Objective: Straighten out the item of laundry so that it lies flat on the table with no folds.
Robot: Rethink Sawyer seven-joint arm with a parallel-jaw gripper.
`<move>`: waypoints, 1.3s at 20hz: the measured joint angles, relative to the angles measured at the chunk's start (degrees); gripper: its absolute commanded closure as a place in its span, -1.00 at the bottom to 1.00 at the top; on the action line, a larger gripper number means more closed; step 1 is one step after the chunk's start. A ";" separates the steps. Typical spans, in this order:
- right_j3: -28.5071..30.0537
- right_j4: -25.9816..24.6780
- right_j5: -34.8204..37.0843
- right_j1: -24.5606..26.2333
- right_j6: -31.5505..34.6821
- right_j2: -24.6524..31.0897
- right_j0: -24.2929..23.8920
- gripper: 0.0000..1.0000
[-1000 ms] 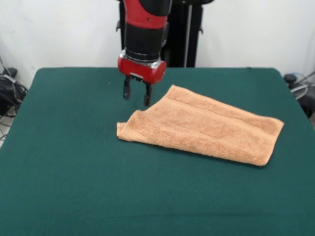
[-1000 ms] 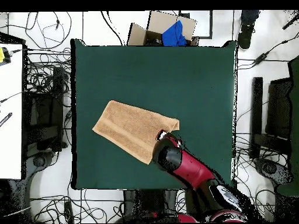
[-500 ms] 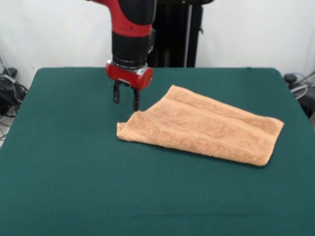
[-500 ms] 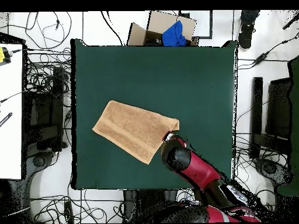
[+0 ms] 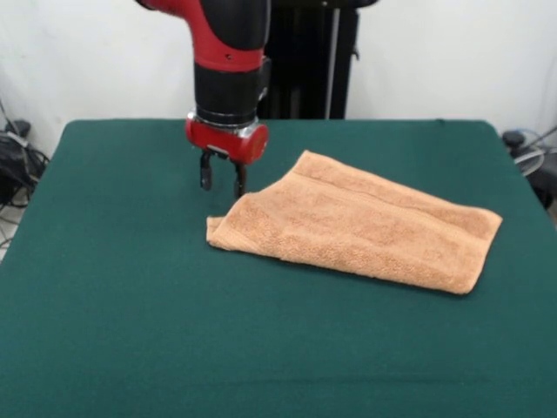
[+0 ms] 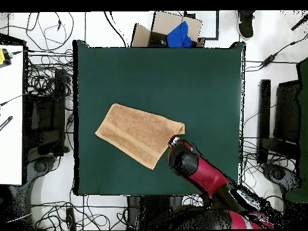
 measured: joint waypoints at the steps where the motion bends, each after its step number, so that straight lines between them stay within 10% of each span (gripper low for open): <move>1: 0.04 -0.24 -0.05 -0.02 0.00 0.60 -0.50 -1.00; 26: 4.51 -0.92 -0.05 -6.09 0.00 12.98 -7.46 -1.00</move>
